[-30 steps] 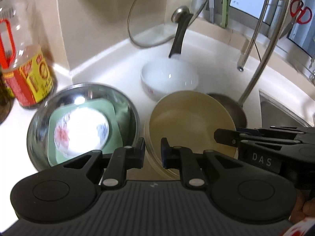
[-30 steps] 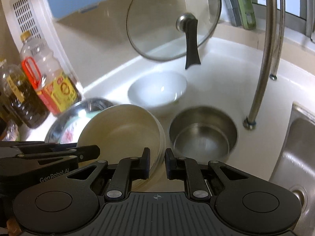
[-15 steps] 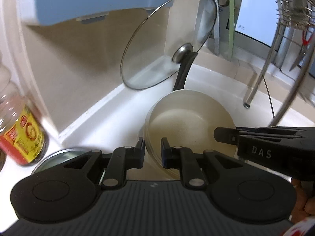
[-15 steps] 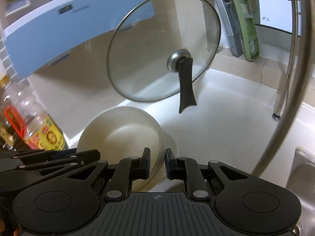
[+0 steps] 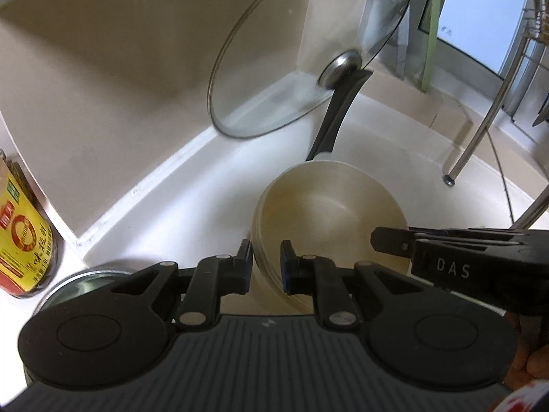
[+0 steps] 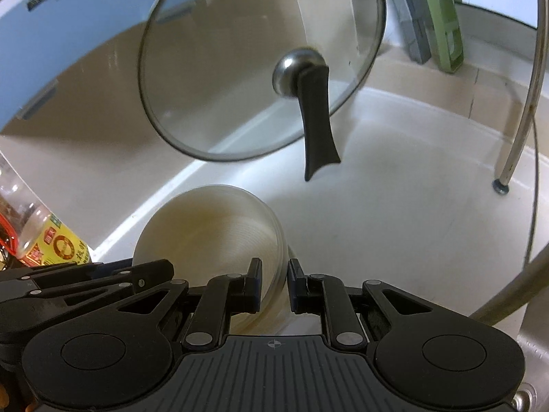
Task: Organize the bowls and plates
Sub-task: 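Lift the cream bowls and carry them over the white floral bowl, then lower the cream bowls into the white bowl, open both grippers, withdraw, then move both grippers toward the small steel pot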
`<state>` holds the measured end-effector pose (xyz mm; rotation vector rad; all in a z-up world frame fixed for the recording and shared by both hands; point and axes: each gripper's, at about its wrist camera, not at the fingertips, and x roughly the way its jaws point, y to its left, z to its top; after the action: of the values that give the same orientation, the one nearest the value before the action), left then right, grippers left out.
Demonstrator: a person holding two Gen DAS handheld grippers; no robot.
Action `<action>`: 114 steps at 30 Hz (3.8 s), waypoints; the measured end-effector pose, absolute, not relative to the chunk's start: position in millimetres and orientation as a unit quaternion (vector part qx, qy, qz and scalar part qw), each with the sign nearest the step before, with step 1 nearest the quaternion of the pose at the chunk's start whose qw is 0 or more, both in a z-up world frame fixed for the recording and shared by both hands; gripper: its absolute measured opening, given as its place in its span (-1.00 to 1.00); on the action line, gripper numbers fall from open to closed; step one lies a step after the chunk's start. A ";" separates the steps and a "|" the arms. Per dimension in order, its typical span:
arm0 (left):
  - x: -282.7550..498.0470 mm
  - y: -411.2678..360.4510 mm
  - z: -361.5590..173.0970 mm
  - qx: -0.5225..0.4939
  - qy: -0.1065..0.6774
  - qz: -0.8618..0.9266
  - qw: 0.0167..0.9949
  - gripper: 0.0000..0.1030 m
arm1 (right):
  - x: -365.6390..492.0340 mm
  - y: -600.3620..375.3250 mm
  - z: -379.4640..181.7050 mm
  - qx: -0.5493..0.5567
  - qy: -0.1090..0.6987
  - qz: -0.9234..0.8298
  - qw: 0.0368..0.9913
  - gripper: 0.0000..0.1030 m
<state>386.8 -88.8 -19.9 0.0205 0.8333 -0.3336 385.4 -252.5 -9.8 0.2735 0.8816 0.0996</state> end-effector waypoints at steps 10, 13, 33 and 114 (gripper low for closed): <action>391.9 -91.1 -31.4 0.011 0.419 -0.158 0.894 -0.71 | 393.3 -248.8 -18.6 0.123 0.440 0.048 0.888 -0.69; 393.8 -92.2 -33.5 0.011 0.424 -0.157 0.892 -0.71 | 395.5 -248.6 -21.3 0.122 0.445 0.048 0.886 -0.69; 391.5 -90.6 -34.1 0.004 0.427 -0.162 0.889 -0.64 | 394.0 -248.0 -21.6 0.104 0.441 0.042 0.891 -0.10; 160.3 -39.3 -38.9 0.036 0.439 -0.170 0.882 -0.53 | 162.1 -251.2 -26.1 0.113 0.462 0.081 0.876 0.26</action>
<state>160.3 -39.3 -38.9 0.0748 0.9141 -0.3541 162.1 -251.2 -26.1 0.2350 0.9631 0.1696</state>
